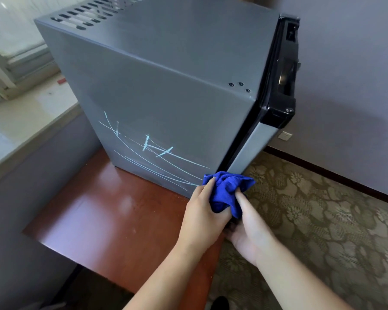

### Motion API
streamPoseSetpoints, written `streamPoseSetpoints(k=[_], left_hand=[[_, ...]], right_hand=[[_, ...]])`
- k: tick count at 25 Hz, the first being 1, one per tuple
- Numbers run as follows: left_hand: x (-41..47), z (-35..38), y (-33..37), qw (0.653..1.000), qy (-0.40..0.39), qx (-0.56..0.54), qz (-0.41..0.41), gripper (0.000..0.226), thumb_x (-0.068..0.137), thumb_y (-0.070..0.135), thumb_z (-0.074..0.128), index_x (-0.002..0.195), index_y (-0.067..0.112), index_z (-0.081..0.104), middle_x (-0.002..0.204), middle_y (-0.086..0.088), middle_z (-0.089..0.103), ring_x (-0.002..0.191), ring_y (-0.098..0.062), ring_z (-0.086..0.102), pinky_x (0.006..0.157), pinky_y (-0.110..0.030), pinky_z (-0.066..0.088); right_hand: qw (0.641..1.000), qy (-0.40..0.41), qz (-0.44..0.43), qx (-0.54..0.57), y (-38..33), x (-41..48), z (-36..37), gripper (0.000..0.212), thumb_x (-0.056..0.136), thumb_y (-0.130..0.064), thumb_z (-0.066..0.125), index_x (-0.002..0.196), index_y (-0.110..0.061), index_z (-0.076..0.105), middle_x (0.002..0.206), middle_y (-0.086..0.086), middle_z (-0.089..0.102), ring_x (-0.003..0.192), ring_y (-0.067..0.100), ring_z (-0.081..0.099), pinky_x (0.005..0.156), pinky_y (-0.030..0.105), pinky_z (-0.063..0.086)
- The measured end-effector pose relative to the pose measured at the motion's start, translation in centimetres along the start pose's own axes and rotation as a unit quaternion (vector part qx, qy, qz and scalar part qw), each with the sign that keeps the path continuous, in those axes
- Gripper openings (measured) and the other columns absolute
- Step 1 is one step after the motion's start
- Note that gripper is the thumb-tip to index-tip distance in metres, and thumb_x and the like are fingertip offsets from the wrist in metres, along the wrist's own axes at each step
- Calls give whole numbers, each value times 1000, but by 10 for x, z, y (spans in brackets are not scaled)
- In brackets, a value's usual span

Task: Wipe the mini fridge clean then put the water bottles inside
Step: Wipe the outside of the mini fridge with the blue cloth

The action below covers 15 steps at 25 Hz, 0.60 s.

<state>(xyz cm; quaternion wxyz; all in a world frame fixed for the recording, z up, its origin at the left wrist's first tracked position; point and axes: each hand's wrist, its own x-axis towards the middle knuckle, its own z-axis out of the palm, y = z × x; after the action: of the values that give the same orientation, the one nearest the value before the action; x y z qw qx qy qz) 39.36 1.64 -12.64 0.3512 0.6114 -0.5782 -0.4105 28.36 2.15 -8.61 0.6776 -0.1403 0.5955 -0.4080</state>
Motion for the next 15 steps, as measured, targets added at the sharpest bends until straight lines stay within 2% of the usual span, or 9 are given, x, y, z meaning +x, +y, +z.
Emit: streamPoseSetpoints(k=[2,3,6,8,10,13,15], left_hand=[[-2,-12,-2,998,-34,-58,-7,86,76,41,77,154,34,41,140,20,54,129,7,51,107,-18,43],[-3,-17,-6,995,-25,-91,-17,90,75,43,77,155,32,38,144,20,51,132,8,49,110,-21,44],[-3,-28,-14,989,24,-98,-110,96,65,63,70,151,32,41,138,19,50,122,9,52,107,-24,47],[-2,-35,-17,981,-2,-105,-163,75,65,69,69,131,37,55,124,19,66,111,3,64,102,-32,53],[-2,-44,-14,978,-10,-127,-167,51,71,62,71,114,37,63,104,20,74,100,0,70,92,-31,56],[4,-64,-11,977,35,-159,-140,40,76,42,75,114,37,66,100,20,76,96,2,71,88,-28,56],[11,-84,-14,975,75,-164,-130,32,80,28,74,110,36,68,97,17,77,93,-1,72,87,-31,58]], right_hand=[[999,-3,-2,43,-3,-1,-4,47,100,-49,51,125,-15,72,118,14,77,111,30,72,95,43,54],[998,-9,-4,65,-4,-1,-4,48,101,-48,50,126,-12,71,119,16,76,114,32,71,99,45,53],[995,-23,-15,100,-1,-2,5,49,101,-45,50,133,-11,65,124,16,73,120,32,68,104,45,50],[993,-23,-18,115,2,1,15,49,101,-43,50,135,-10,63,125,15,73,119,29,69,97,41,55],[991,-21,-19,130,4,7,25,50,99,-42,54,137,-9,61,125,16,73,115,28,71,88,38,62],[990,-23,-11,139,5,15,47,45,96,-37,60,129,-7,66,118,15,76,105,24,76,78,32,64],[991,-40,-4,130,4,21,72,43,94,-35,62,127,-7,67,117,14,77,106,24,75,82,33,62]])
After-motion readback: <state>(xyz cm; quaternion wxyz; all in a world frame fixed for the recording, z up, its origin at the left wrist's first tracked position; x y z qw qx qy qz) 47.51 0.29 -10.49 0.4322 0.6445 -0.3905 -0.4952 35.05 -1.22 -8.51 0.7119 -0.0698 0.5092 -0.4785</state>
